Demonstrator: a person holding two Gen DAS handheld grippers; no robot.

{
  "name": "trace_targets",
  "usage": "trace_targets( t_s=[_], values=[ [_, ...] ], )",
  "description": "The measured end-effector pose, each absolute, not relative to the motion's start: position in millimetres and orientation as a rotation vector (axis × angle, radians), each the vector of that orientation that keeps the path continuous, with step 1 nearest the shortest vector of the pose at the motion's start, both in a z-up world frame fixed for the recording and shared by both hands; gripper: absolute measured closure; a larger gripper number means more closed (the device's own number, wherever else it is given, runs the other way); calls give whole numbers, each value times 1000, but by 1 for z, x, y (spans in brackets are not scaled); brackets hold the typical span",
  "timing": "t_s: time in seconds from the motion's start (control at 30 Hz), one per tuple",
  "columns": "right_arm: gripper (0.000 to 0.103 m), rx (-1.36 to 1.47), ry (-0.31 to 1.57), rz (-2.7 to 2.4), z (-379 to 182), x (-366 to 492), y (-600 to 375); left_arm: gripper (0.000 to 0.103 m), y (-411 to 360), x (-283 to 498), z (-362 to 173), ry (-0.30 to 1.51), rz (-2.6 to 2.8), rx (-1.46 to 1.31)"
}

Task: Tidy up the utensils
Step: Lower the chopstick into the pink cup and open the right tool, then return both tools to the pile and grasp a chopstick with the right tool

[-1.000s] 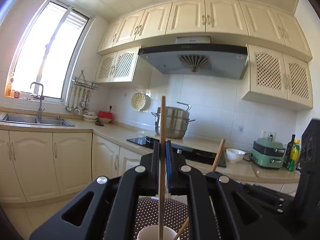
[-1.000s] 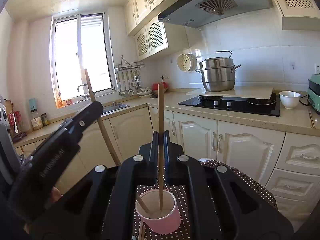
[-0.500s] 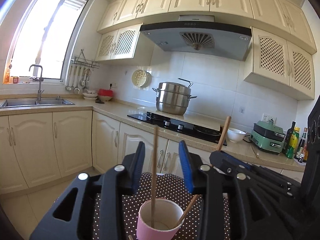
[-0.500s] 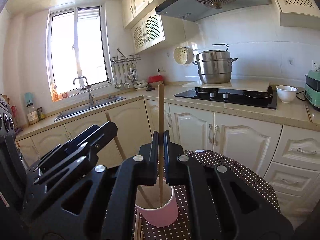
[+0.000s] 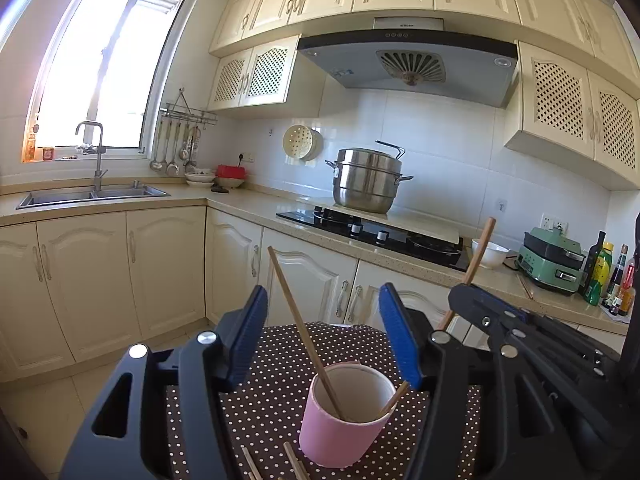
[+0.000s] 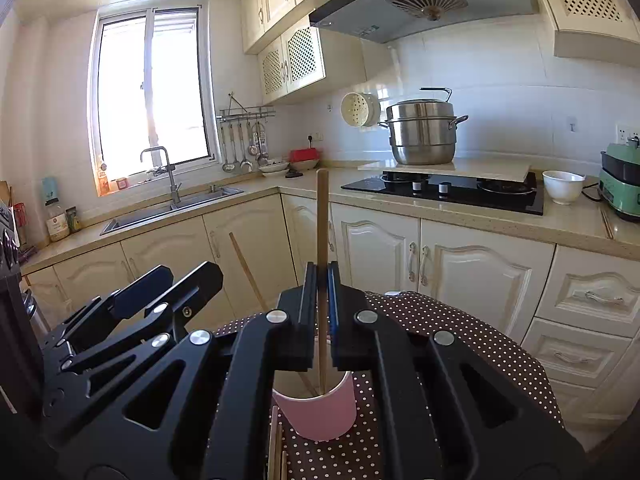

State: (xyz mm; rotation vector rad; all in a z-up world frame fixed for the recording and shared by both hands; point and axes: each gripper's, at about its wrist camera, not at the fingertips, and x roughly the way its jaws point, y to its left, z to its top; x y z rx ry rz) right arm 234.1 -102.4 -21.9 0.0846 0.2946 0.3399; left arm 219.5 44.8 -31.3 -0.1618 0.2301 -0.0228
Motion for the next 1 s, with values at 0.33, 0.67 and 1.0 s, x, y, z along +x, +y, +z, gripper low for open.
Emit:
trace_targets(
  t_s=[0.33,0.67,1.0],
  values=[
    [89,73,284,319,-22,221,-103,42,48,203,-30,230,-8,-152],
    [82,61,306,331,-25,204,-116,41,74,179,-40,350,-5,-204],
    [82,-3,520,388,-80,198,-112,41,104,178,-104,653,-7,-312]
  ],
)
